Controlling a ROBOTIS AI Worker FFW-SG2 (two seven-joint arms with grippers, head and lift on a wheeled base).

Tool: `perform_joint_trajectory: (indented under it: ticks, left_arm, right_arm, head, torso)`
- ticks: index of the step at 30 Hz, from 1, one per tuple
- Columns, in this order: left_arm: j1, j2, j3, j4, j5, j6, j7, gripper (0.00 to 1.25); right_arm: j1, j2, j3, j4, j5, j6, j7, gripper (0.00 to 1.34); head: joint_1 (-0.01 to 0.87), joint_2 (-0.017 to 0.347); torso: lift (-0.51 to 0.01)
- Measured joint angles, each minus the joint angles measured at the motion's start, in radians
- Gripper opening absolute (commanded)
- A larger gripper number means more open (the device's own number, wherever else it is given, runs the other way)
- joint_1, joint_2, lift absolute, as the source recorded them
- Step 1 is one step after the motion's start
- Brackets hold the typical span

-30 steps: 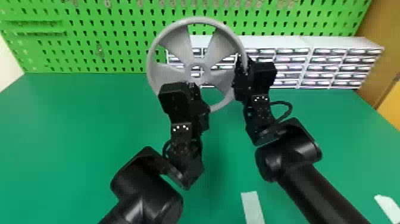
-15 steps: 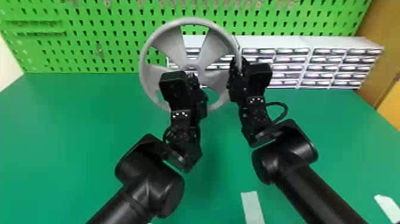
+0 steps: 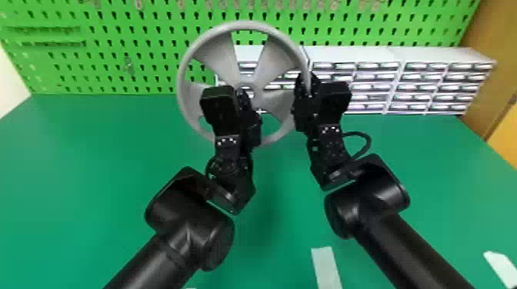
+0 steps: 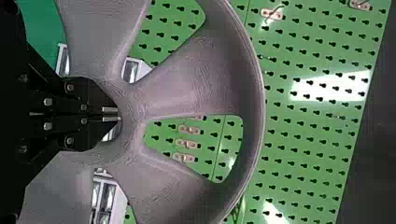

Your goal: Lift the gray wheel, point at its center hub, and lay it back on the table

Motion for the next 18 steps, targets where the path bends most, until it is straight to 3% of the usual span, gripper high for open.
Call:
perform_joint_trajectory:
  ticks: [18]
  left_arm:
    - [-0.001,-0.004,0.010,0.004,0.002,-0.008,-0.018,0.04]
  right_arm:
    - [0.003,-0.002,0.005,-0.007,-0.011,0.000,0.000,0.08]
  head:
    - [0.692,0.048]
  torso:
    - [-0.096]
